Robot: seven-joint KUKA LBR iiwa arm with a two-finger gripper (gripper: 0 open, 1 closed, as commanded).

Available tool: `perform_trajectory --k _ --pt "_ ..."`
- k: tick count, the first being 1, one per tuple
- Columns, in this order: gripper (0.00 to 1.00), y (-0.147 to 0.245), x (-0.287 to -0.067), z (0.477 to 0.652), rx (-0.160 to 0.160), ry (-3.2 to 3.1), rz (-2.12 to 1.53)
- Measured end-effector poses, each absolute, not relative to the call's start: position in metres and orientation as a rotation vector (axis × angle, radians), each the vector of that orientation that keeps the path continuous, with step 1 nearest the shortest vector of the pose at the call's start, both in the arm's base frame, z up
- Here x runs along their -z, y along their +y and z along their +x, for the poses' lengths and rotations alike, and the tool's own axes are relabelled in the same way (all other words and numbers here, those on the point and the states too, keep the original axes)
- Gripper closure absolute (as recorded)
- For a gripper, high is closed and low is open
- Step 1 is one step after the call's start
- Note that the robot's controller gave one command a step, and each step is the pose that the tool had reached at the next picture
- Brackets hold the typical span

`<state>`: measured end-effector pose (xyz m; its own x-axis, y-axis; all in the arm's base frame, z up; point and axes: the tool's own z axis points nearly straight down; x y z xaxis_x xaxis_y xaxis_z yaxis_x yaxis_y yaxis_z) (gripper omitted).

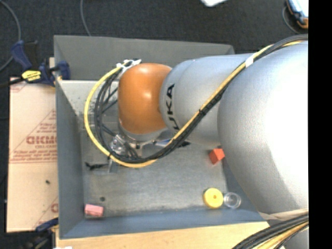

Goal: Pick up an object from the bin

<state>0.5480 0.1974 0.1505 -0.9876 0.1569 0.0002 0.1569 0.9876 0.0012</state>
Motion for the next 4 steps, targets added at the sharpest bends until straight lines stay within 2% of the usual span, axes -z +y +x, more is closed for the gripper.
perform_trajectory --k 1,2,3,4 --pt "1.0 0.175 -0.087 0.543 -0.003 -3.131 -0.203" --pt "1.0 0.183 -0.185 0.548 0.001 -3.133 -0.213" --pt "1.0 0.177 -0.186 0.553 0.0 -3.136 -0.215" --pt "1.0 0.173 -0.263 0.549 0.0 -3.134 -0.191"
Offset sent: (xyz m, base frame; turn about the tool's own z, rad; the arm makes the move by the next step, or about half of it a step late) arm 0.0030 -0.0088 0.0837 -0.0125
